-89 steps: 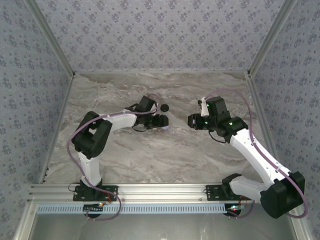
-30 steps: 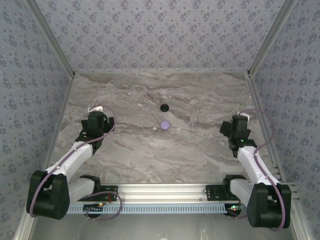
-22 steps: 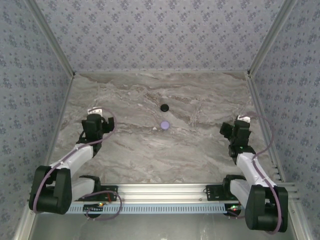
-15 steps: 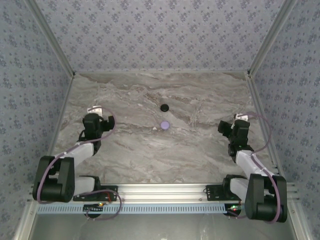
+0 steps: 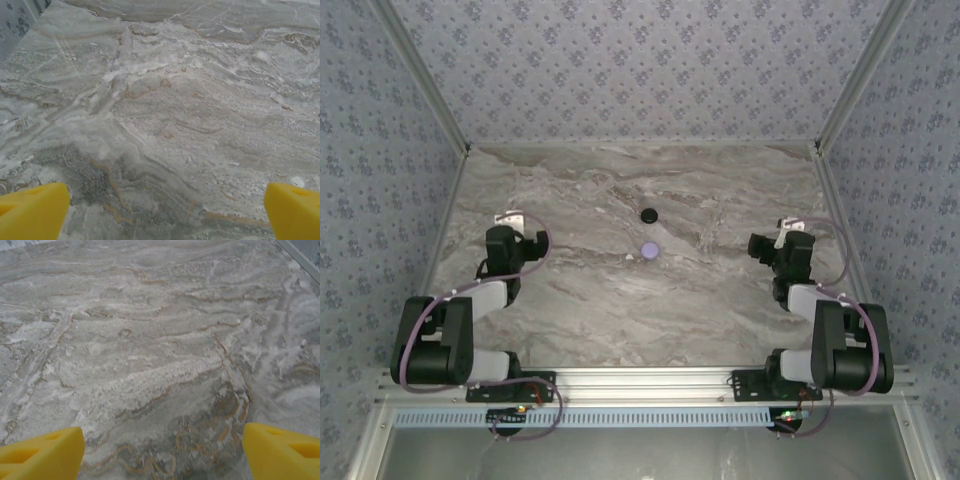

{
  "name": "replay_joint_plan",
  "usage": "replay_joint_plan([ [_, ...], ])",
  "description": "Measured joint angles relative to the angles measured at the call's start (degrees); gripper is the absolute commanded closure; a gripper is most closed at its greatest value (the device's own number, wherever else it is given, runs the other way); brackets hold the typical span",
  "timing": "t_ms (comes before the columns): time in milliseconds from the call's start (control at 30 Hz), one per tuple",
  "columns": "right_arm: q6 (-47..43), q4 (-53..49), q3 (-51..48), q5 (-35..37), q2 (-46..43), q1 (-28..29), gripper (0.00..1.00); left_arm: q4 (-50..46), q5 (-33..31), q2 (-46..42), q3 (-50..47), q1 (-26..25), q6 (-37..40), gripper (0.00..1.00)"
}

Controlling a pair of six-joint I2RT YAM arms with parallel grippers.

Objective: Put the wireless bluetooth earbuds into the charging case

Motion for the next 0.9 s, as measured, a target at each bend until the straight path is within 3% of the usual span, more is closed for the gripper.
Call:
replay_joint_plan([
  [333, -2.75, 7.72, 0.81, -1.53, 7.37, 0.63, 0.09, 12.39, 5.35, 8.96, -1.09, 4.04, 0.13, 0.01],
  [467, -4.15, 10.86, 0.85, 0.28, 10.36, 3.06, 0.00, 12.46, 5.70, 9.99, -1.25, 4.04, 0.11, 0.01],
  [900, -5.29, 12.20, 0.85, 2.36, 10.95, 4.11, 0.00, 12.63, 5.57, 9.99, -1.18, 4.00, 0.11, 0.01],
])
